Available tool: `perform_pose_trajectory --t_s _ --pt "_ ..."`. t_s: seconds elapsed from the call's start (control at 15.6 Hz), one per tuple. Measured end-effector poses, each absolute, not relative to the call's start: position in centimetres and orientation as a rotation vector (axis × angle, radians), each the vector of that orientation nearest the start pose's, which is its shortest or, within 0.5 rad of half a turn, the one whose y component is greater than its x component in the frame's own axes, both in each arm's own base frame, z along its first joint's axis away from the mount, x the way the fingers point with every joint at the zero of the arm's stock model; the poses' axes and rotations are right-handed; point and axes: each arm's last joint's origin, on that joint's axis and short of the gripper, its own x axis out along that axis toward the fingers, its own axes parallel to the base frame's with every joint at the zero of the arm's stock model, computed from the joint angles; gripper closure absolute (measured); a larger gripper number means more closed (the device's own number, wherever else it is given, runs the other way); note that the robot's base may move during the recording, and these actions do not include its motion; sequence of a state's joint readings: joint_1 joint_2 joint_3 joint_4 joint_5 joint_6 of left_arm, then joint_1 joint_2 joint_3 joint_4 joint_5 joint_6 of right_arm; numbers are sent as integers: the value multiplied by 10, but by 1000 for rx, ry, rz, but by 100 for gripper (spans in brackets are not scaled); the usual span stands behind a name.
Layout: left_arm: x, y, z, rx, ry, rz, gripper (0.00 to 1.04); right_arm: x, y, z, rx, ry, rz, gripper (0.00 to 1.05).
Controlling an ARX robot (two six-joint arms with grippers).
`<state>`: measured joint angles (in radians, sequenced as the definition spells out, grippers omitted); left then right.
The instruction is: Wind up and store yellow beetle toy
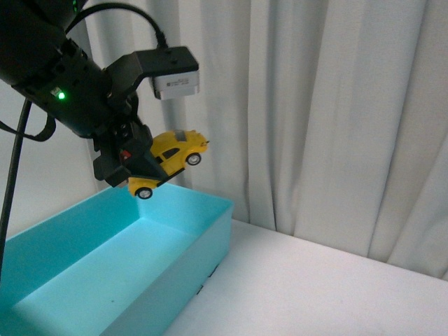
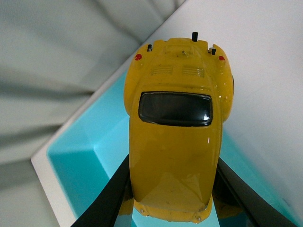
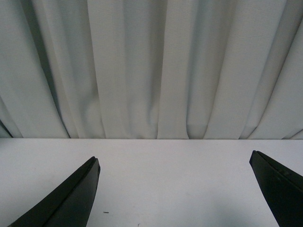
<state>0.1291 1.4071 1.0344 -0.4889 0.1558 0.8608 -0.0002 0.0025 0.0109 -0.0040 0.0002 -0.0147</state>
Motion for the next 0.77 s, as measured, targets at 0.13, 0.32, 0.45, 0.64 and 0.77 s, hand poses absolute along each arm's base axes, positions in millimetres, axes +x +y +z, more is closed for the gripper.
perform_pose_trajectory --t_s 0.13,0.32,0.45,0.64,0.77 --pt "292 52 238 599 862 -283 65 97 0 167 -14 -4 0 7" --pt "297 70 214 503 951 -161 65 97 0 167 -15 -4 0 7" --pt "300 80 191 444 1016 -74 65 97 0 167 -14 -4 0 7" --pt "331 101 121 428 1149 62 65 97 0 167 -14 -4 0 7" --pt "336 104 106 430 1172 75 65 97 0 167 -15 -4 0 7"
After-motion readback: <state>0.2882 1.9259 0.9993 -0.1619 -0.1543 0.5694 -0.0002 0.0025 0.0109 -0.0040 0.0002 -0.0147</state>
